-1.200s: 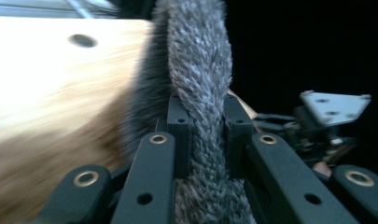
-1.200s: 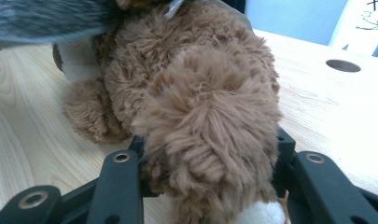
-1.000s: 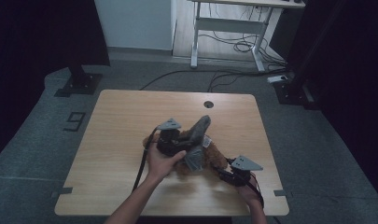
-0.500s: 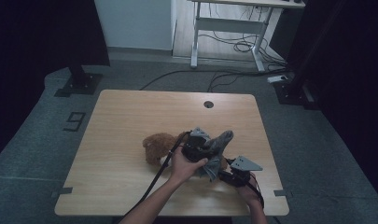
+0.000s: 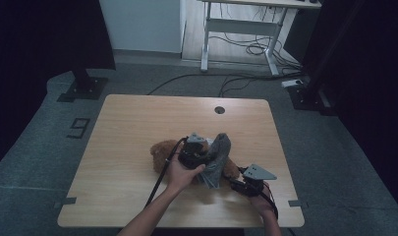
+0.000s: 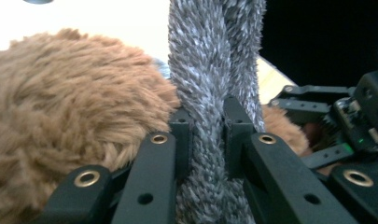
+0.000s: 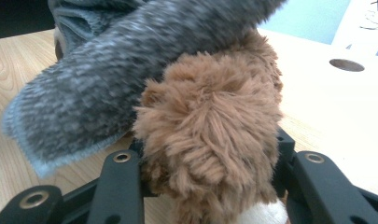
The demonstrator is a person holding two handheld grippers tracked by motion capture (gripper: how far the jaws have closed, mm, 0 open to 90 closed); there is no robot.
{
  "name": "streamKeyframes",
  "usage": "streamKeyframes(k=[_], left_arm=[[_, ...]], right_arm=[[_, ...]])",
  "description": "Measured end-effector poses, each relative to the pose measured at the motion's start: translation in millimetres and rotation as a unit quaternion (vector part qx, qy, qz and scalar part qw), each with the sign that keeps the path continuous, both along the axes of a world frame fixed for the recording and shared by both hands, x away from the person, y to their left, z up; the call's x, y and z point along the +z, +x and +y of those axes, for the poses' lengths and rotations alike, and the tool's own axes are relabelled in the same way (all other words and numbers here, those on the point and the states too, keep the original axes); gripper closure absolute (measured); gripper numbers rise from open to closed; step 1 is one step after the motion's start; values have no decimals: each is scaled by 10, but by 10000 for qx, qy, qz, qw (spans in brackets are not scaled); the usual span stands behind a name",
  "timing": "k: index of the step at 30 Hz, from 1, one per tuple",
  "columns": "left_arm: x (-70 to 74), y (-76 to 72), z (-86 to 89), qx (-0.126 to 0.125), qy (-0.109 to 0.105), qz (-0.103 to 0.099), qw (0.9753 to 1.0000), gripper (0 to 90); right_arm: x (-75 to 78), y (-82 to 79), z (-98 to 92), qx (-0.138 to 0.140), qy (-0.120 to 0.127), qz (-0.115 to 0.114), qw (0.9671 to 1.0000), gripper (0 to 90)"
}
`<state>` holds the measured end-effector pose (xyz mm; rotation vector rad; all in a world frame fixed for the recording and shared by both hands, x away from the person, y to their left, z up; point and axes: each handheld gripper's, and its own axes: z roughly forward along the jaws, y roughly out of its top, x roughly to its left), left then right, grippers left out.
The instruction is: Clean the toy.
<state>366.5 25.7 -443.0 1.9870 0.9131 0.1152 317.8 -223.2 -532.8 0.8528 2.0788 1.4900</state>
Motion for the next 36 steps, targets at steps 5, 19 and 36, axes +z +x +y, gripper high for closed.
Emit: streamKeyframes(k=[5,19,36], left_arm=[[36,-5,258,314,114,-165,9993,778],[121,64,801,744,-293,-80,9968,785],[77,-73,-335,-399,6,-103,9991,787]], right_arm=[[-1,2,-1,-11,19,5,10000,538],[-2,6,-8,6,43,30,10000,538],[-11,10,-6,-5,97,50,9999,537]])
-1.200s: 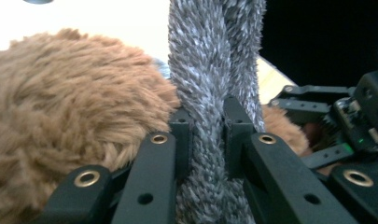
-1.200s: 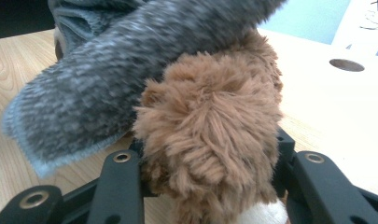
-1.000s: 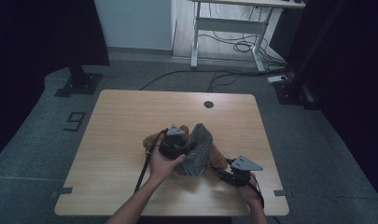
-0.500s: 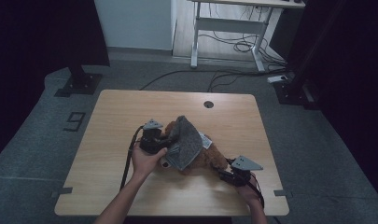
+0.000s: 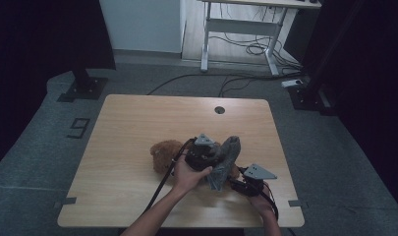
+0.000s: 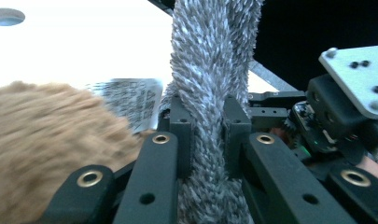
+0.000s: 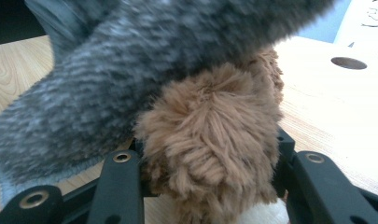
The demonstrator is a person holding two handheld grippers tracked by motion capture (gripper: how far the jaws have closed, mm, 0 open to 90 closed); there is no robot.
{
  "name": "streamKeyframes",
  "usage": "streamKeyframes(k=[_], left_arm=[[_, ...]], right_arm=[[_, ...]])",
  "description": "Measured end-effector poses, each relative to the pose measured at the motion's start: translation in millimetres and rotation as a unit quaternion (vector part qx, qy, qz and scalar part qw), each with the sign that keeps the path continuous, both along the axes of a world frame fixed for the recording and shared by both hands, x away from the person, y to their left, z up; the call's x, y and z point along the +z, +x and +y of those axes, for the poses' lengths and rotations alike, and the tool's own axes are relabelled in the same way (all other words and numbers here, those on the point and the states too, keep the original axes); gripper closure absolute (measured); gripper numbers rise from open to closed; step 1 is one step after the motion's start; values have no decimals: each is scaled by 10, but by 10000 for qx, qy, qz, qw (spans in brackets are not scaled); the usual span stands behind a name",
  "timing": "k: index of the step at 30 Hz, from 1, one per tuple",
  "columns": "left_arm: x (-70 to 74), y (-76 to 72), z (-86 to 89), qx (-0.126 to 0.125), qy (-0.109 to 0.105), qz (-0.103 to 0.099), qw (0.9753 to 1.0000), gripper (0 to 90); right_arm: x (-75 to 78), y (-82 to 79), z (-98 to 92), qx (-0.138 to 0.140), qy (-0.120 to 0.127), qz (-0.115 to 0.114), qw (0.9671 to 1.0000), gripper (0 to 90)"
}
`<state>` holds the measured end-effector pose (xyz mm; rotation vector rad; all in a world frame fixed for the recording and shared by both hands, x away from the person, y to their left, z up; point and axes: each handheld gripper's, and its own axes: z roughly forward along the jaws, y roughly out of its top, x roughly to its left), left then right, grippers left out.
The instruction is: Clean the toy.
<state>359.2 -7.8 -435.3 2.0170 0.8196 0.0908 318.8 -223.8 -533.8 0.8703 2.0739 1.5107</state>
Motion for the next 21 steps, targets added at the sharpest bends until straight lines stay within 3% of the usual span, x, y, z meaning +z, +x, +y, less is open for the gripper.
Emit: streamKeyframes(k=[3,5,9,14,18,21], left_arm=[[-76,33,-43,120,277,-59,9995,787],[-97,52,-19,190,348,-74,9992,787],[-74,89,84,548,621,-211,9963,791],[-8,126,306,810,645,-290,9942,791],[35,118,563,1113,777,-480,9896,791],[-23,154,846,1307,672,-332,9886,790]], right_arm=[[-4,3,0,3,-5,18,10000,537],[-9,6,5,-8,-4,21,10000,537],[-10,4,8,-12,10,12,10000,538],[-10,5,7,-13,22,5,10000,538],[-18,7,-4,3,42,3,10000,538],[-37,4,-24,43,93,-26,9999,538]])
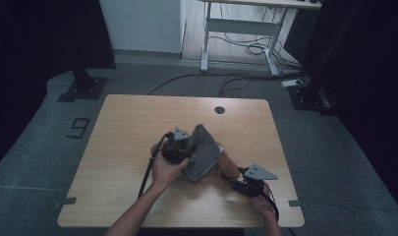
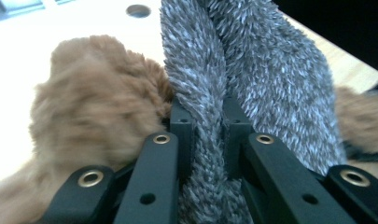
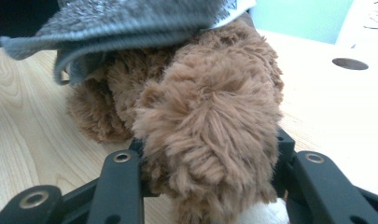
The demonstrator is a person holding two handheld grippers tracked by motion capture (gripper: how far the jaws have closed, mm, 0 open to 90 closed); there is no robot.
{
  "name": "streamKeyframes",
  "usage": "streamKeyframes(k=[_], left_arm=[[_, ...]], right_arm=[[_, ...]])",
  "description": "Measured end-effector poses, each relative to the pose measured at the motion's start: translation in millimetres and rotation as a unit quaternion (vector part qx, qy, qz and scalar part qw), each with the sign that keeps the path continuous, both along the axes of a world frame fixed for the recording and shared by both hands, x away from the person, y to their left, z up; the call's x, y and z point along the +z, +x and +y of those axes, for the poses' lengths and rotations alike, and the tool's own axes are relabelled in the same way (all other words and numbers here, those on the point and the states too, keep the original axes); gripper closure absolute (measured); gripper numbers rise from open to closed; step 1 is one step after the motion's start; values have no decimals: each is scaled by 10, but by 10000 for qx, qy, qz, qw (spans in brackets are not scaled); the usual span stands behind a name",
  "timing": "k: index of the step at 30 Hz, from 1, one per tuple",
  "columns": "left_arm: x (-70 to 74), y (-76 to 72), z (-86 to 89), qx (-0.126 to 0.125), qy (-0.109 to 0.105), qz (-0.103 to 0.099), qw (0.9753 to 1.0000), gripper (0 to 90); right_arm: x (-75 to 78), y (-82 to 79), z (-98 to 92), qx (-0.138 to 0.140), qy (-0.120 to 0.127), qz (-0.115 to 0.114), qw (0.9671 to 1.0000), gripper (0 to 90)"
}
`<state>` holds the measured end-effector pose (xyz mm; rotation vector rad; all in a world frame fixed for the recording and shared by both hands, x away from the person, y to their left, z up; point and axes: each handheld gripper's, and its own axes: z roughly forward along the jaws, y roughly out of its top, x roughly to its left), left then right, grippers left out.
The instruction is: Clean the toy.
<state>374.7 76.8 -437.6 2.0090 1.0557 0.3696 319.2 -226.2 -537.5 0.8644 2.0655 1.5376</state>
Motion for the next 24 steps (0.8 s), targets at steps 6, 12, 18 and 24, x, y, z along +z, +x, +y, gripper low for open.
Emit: streamKeyframes(k=[6,12,18,24], left_arm=[[-55,-18,493,202,-548,281,9979,788],[-49,-59,879,467,-780,281,9955,787],[-79,-79,1286,772,-879,312,9926,787],[46,-71,1259,686,-780,203,9944,788]], right_arm=[[-2,5,-1,9,9,-13,10000,537],[2,-1,-2,2,-39,-27,10000,537],[1,6,-5,5,-28,-30,10000,536],[-5,12,0,-25,11,-8,10000,536]])
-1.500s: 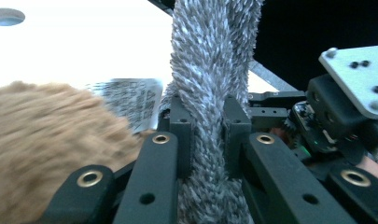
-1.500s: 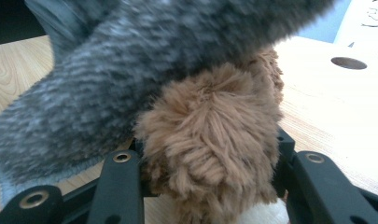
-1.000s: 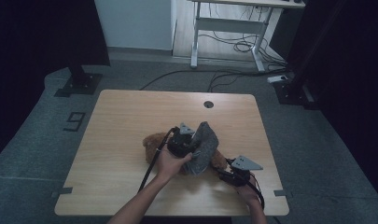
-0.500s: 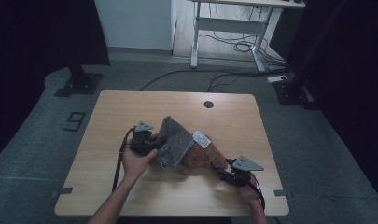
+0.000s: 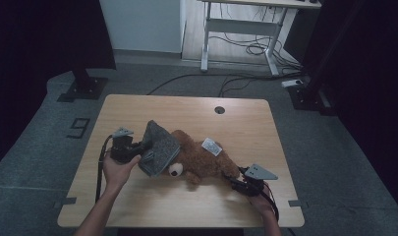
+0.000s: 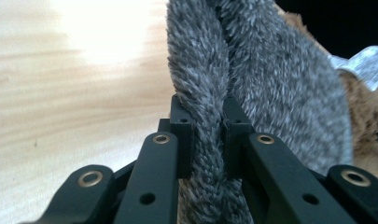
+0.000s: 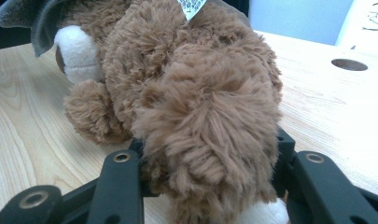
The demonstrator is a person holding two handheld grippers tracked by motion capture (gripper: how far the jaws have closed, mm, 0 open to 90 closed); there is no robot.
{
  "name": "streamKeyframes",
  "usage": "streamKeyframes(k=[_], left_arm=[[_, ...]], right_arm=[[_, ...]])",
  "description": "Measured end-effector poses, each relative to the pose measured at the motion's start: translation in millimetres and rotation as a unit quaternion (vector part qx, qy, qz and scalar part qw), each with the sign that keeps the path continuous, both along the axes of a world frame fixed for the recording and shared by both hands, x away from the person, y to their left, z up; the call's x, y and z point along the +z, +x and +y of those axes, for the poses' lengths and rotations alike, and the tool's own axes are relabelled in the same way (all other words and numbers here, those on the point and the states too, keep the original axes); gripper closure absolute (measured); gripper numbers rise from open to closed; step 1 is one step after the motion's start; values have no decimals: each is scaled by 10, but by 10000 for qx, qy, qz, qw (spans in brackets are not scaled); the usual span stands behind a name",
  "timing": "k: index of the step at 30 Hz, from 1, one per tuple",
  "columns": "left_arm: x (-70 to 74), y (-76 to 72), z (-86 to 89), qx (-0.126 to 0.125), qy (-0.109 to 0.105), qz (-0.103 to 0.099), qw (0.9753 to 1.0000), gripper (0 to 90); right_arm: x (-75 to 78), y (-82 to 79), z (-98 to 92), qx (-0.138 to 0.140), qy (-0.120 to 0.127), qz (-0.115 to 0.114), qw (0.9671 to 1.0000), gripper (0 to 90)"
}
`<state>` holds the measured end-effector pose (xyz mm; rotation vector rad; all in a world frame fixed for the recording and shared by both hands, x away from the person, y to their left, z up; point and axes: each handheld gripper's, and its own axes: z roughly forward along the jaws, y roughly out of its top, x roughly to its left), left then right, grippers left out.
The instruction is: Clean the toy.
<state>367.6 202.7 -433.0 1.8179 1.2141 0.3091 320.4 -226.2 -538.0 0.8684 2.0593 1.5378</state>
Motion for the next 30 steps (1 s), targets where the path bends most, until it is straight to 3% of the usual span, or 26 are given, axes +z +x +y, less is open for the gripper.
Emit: streamKeyframes(k=[8,12,17,21,25,30], left_arm=[[55,170,-298,-186,233,65,9995,787],[83,254,-505,-327,229,70,9992,787],[129,260,-742,-629,151,43,9979,787],[120,291,-941,-767,341,56,9965,786],[47,367,-921,-748,315,289,9963,784],[-50,394,-709,-639,96,441,9969,782]], right_arm=[[-2,0,0,0,11,6,10000,536],[-8,3,3,-20,44,25,10000,536],[-6,-1,7,-19,12,-8,10000,536],[-6,-5,9,-10,3,-4,10000,537],[-3,-8,8,4,-28,-21,10000,538],[6,-5,-4,30,-111,-53,9999,539]])
